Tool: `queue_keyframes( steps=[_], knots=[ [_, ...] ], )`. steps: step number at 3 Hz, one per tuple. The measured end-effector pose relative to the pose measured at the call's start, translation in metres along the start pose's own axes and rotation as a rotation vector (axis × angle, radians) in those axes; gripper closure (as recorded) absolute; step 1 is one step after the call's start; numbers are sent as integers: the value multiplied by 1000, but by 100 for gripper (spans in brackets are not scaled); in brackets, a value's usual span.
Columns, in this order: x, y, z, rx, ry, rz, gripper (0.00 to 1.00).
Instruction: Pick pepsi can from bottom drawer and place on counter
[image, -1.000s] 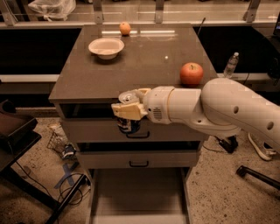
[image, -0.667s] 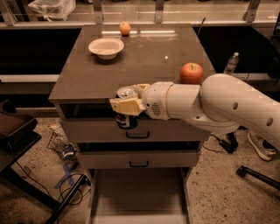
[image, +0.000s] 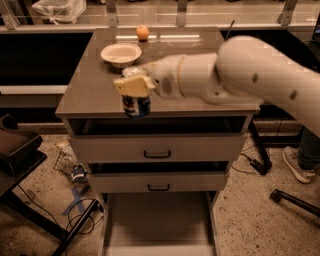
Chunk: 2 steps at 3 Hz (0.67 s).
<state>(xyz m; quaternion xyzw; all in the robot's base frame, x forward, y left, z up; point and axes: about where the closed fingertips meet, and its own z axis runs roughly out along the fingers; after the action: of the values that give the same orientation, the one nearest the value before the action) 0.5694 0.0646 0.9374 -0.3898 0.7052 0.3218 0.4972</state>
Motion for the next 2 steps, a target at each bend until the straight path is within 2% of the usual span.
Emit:
queue_keyframes(
  steps=[1,2],
  knots=[
    [-31,-18,33,-30,20,-17,100],
    [-36,-34,72,-67,8,-15,100]
  ],
)
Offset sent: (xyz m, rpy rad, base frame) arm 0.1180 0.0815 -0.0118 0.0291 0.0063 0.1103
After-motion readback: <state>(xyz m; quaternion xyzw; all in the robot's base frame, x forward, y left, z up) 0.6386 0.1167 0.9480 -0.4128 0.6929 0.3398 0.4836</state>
